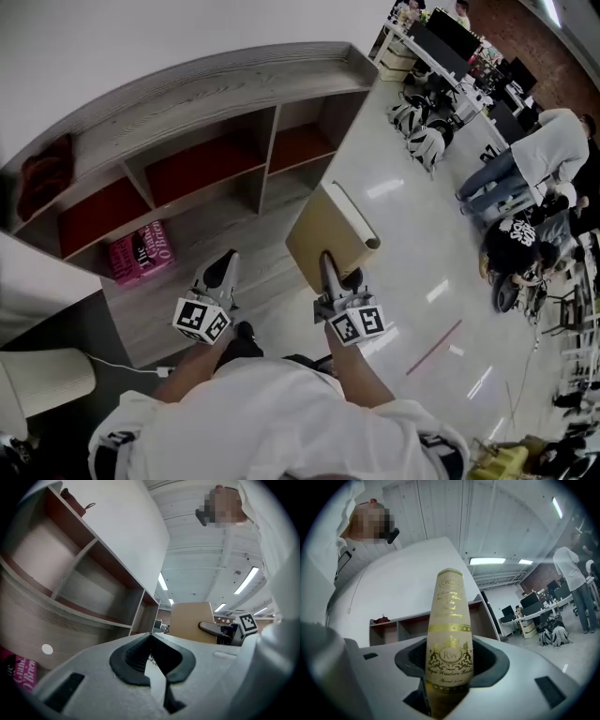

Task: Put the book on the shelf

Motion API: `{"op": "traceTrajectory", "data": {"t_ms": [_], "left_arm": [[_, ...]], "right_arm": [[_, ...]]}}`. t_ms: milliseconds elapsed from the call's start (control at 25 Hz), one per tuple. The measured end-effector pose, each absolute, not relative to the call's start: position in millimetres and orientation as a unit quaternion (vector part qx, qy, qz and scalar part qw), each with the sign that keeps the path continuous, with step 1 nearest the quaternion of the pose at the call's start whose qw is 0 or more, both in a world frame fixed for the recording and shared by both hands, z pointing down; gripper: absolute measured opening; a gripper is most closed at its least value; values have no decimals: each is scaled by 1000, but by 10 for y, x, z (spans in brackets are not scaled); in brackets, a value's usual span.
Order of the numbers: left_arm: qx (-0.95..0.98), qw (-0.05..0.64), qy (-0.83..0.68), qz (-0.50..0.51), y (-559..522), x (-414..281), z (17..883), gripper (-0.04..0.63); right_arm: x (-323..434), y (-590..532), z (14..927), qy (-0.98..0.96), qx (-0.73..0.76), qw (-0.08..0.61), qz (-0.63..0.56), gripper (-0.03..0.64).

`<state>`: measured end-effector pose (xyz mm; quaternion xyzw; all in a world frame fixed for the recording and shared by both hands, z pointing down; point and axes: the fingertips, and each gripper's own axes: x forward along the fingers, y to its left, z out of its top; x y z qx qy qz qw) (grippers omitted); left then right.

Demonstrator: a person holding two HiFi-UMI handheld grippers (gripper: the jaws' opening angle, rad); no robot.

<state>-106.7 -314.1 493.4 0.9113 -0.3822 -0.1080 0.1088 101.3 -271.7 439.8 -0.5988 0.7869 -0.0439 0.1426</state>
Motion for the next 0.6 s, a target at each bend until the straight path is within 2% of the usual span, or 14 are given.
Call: {"op": "traceTrajectory", "data": {"t_ms": [600], "left_arm": [[888, 104, -437, -100, -3748, -707, 4834, 15]], "right_arm": [[1754, -4244, 4108, 786, -570, 235, -50, 219]]}}
